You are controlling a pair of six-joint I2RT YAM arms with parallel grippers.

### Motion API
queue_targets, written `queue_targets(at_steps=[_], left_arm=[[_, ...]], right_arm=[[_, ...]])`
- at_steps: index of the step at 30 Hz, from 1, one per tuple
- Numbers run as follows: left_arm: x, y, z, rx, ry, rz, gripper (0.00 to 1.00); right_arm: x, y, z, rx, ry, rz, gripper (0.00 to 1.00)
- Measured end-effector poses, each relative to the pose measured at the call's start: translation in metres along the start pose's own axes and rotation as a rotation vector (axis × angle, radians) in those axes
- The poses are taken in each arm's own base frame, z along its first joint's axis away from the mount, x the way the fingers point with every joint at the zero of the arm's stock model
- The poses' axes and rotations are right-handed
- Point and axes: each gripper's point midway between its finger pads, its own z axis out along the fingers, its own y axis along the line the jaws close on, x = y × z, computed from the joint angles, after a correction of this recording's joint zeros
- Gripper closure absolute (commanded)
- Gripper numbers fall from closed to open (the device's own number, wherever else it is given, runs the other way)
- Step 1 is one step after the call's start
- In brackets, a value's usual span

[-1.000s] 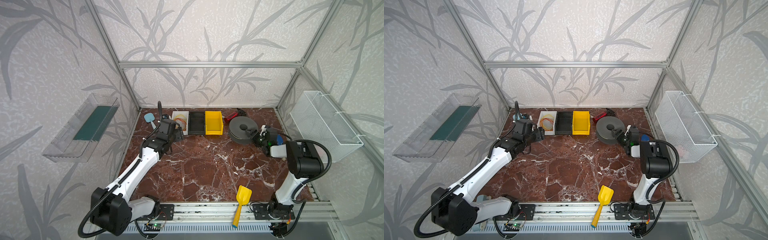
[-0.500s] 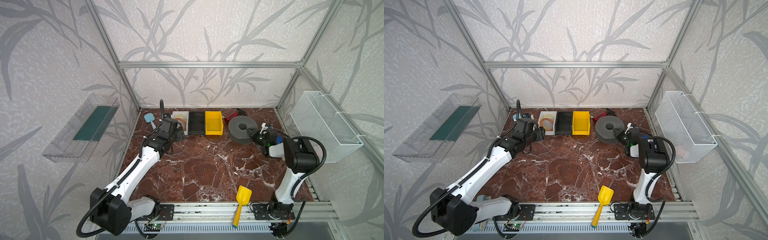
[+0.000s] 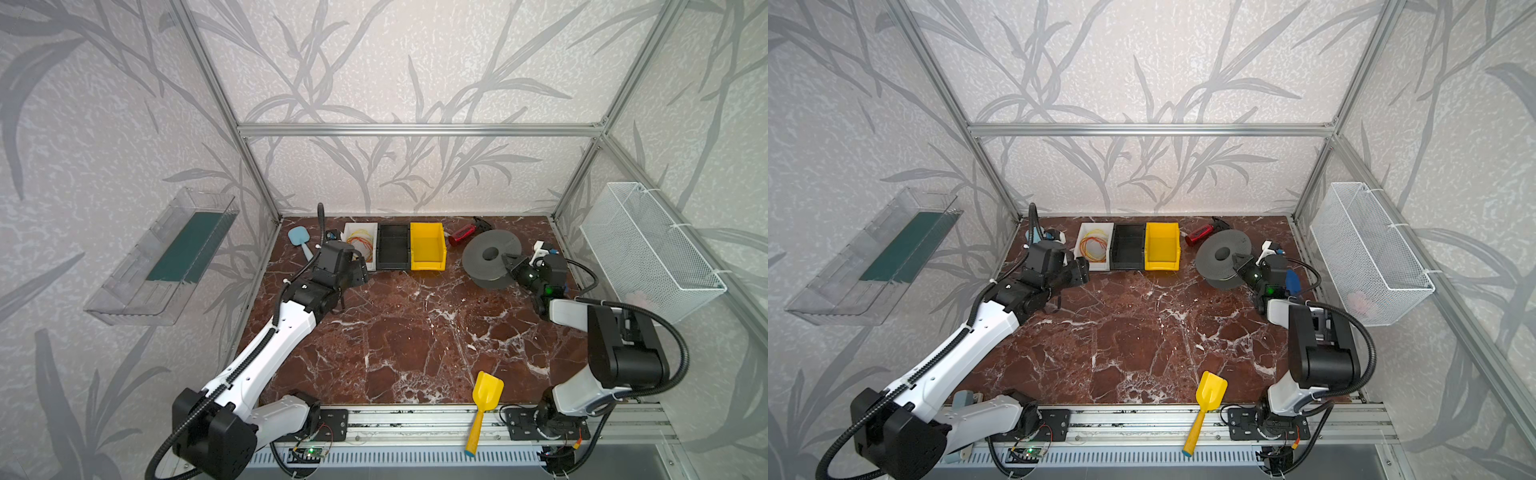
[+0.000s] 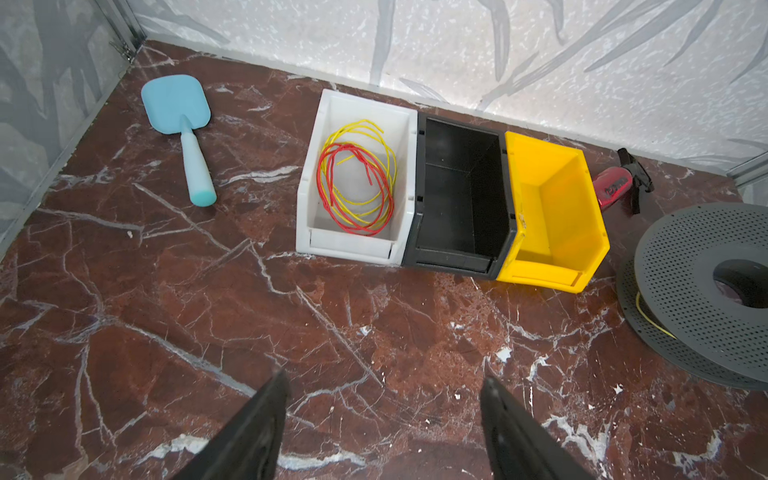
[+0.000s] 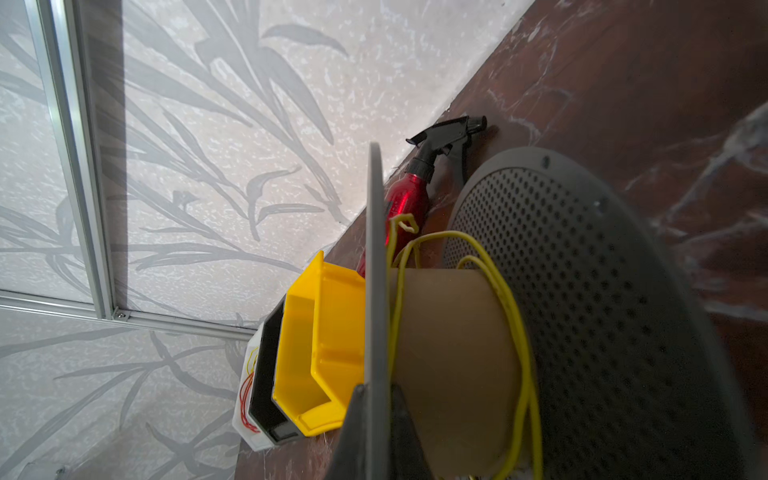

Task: Wrap the cables
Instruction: 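Lift and pull the grey spool toward the table centre with the right gripper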

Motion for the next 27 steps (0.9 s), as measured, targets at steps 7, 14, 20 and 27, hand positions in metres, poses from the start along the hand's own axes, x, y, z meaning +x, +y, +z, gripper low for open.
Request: queue_targets(at_steps=[7,14,20,27], left_arm=[[0.012,-0.002,-0.003,0.052,0.003,-0.021,0.37],[0.012,-0.009,-0.015,0.122,-0.013,-0.044,0.28],[0.014,-0.006,-0.030,0.145,-0.039,-0.065,0.24],[0.024,0.006,-0.035,0.097,-0.008,-0.063,0.26]], right_arm=[[-0.001,0.041,-0.057,0.034,0.012,-0.064,1.00],[0.015,0.116,-0.107,-0.041,0.088,-0.147,1.00],[0.092,0.165,-0.123,-0.179,0.339,-0.145,1.00],[0.203,0.189,-0.128,-0.243,0.680,-0.164,1.00]])
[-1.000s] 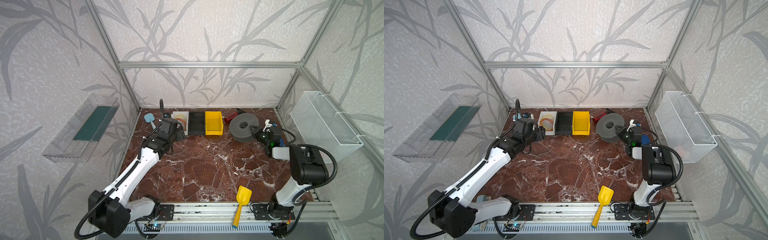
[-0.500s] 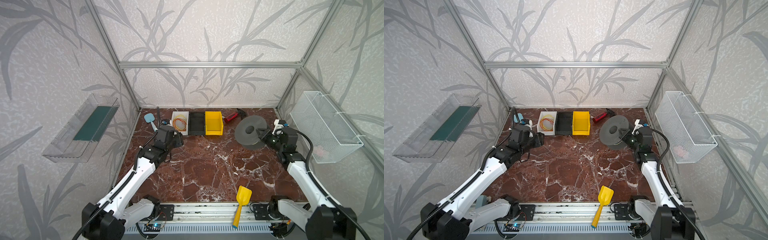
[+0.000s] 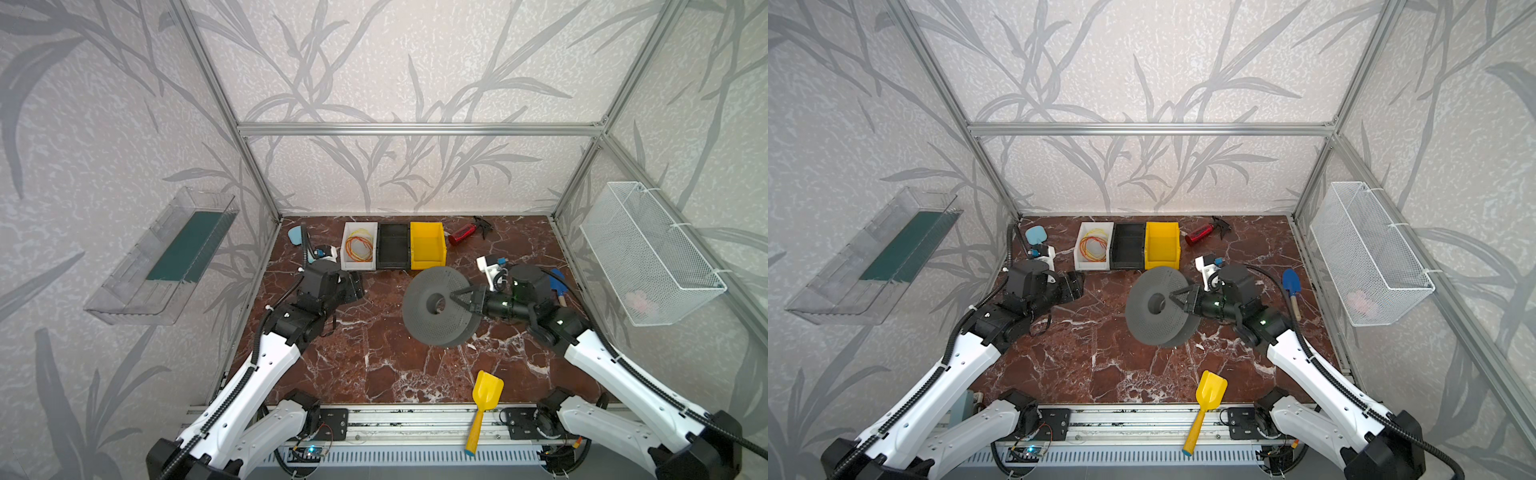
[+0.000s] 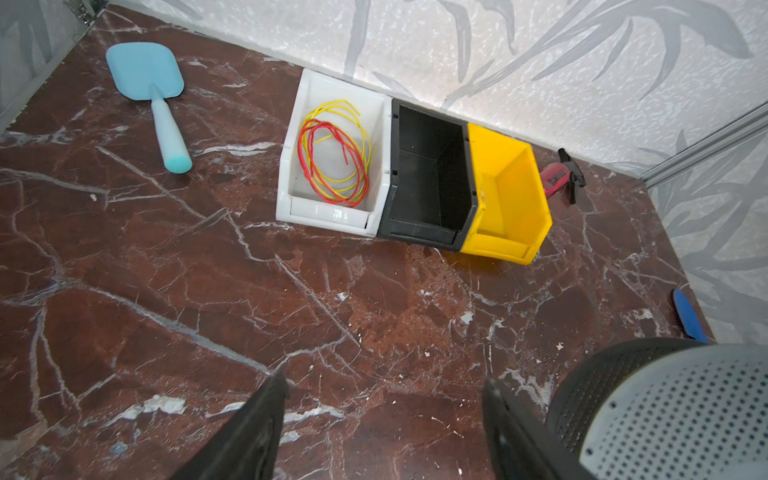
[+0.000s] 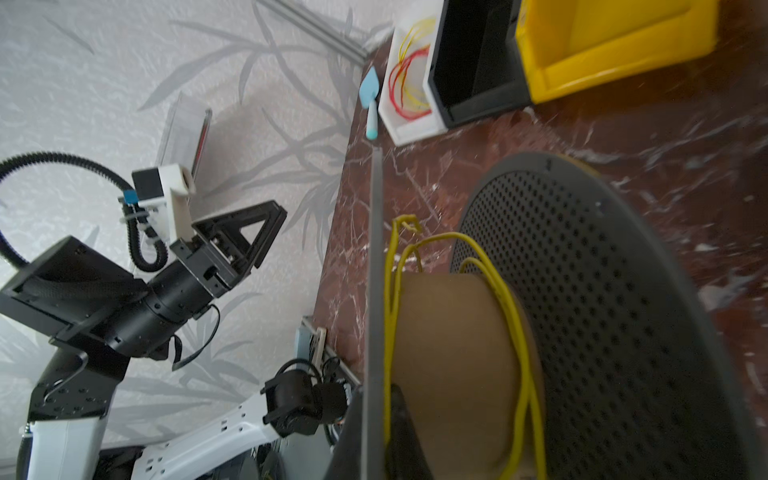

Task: Wrap the cables
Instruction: 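Lift and pull the grey spool toward the table centre with the right gripper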

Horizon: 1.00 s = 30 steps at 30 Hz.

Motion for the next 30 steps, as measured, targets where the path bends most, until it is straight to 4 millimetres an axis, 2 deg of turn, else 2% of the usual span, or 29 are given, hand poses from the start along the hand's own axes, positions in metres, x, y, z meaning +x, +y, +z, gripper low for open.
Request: queue_targets(at_steps=[4,8,11,16,23,25,27,30], left_arm=[[0.007,0.007,0.002,-0.036,0.028,0.004,0.27],[0.012,0.010,0.013,-0.057,0.062,0.006,0.29],[0.015,0.011,0.027,-0.080,0.103,0.013,0.30],[0.010,0.009,0.044,-0.103,0.135,0.029,0.31],[-0.013,0.016,0.059,-0.103,0.134,-0.024,0.32],[-0.018,0.019,0.068,-0.100,0.143,-0.049,0.33],[-0.023,0.023,0.077,-0.098,0.156,-0.074,0.33],[-0.037,0.023,0.089,-0.093,0.164,-0.094,0.34]], right_arm=[[0.012,-0.012,0.040,-0.029,0.078,0.048,1.00],[0.026,-0.045,0.079,-0.026,0.154,0.128,1.00],[0.033,-0.058,0.101,-0.055,0.208,0.157,1.00],[0.030,-0.059,0.113,-0.140,0.232,0.141,1.00],[0.028,-0.081,0.126,-0.212,0.262,0.165,0.99],[0.029,-0.087,0.127,-0.229,0.267,0.174,0.88],[0.030,-0.091,0.127,-0.234,0.267,0.178,0.71],[0.035,-0.104,0.125,-0.199,0.275,0.183,0.51]])
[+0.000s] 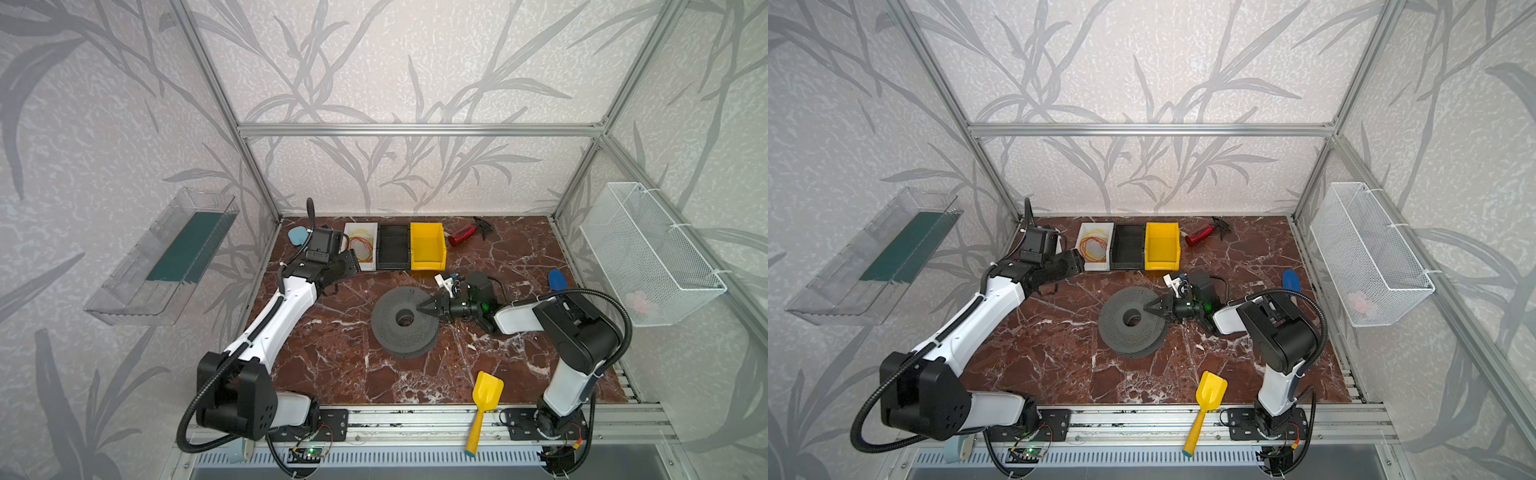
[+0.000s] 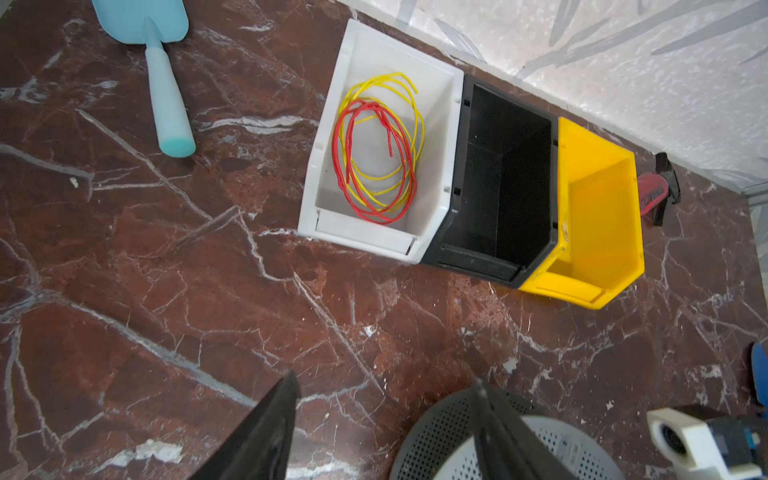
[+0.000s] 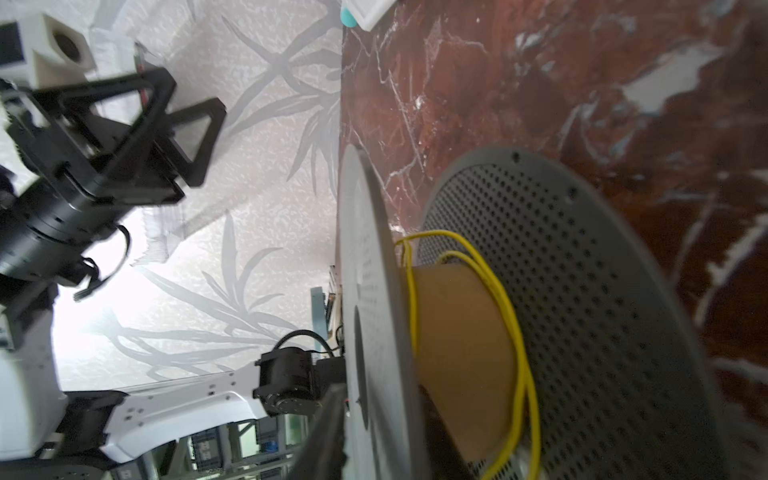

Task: Wrap the cables
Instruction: 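Lift and pull the grey spool toward the table centre with the right gripper, then set the spool down and open the right gripper while the left hovers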

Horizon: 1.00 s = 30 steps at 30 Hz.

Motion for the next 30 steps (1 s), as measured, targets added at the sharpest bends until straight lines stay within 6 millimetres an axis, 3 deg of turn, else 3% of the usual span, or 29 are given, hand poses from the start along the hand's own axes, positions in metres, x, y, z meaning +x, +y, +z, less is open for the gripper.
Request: queue_targets(at_steps=[4,9,17,22,30], left_arm=[[-0.022,-0.010,0.007,0.009,-0.010,0.012,0.35],[-0.030,-0.015,0.024,0.004,0.012,0.025,0.42],[-0.012,-0.005,0.084,-0.072,0.150,0.027,0.54],[-0.002,0.010,0.104,-0.138,0.191,0.026,0.57],[-0.012,0.016,0.132,-0.181,0.200,0.002,0.62]], right_arm=[[0.005,-0.011,-0.005,0.071,0.020,-0.012,0.34],[-0.004,0.010,-0.020,0.153,0.011,-0.135,0.24],[-0.032,0.047,-0.064,0.313,-0.091,-0.355,0.19],[-0.036,0.035,-0.078,0.385,-0.110,-0.361,0.19],[-0.036,0.025,-0.077,0.417,-0.097,-0.357,0.19]])
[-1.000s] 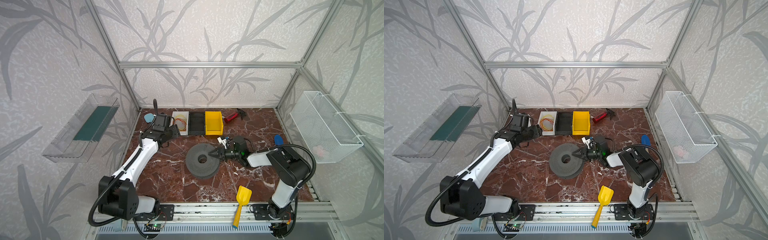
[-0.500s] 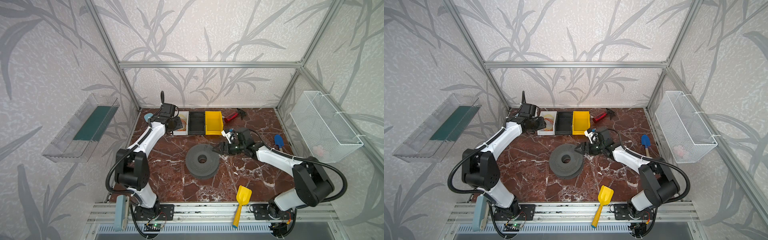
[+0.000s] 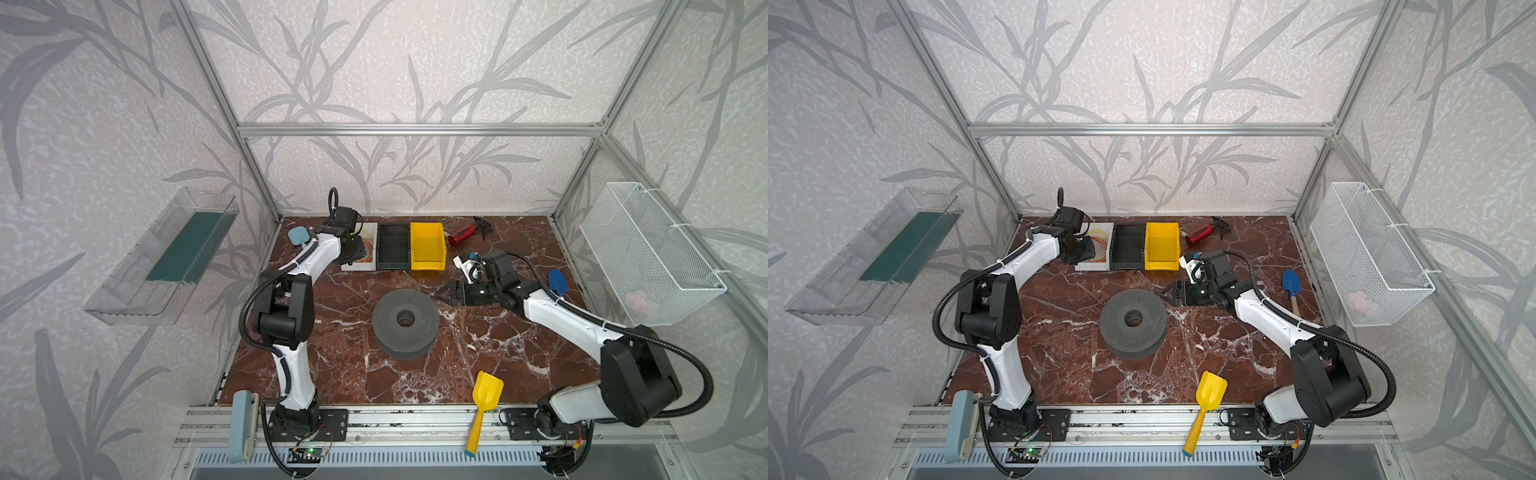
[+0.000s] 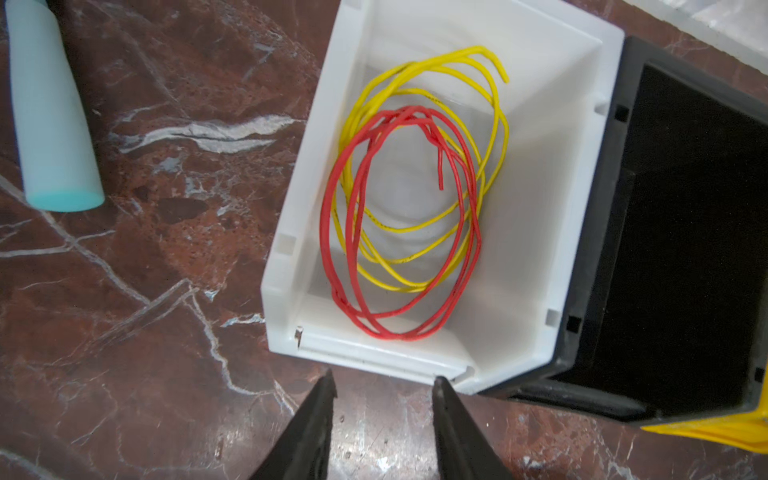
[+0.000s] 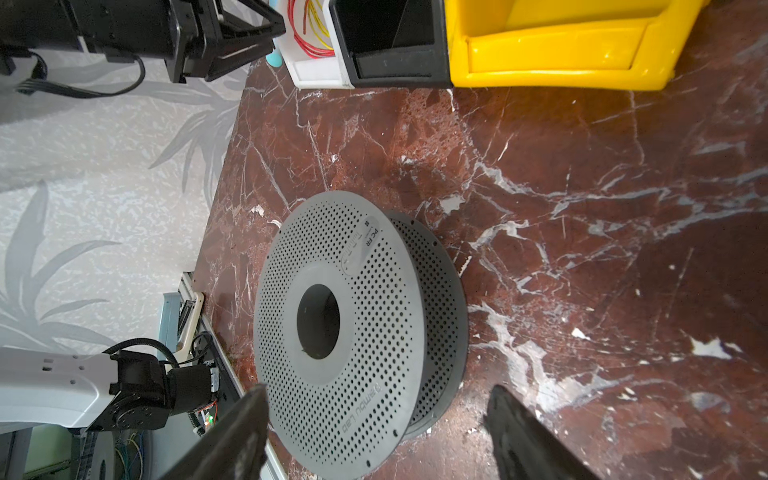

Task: Wrap the cables
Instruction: 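Set the spool down and open the right gripper while the left hovers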

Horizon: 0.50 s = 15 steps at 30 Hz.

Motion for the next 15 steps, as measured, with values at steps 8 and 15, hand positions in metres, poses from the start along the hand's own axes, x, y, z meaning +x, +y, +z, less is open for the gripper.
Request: queue_targets(at_steps=[8,15], left_arm=[[0.005,0.007,0.028,-0.034,0.038,-0.012,0.69],[0.001,0.006,0.031,-0.028,0.023,-0.029,0.87]], right_arm=[[0.001,-0.007,0.007,0.018,0.015,0.007,0.19],[0.001,-0.011,0.008,0.030,0.015,0.011,0.20]])
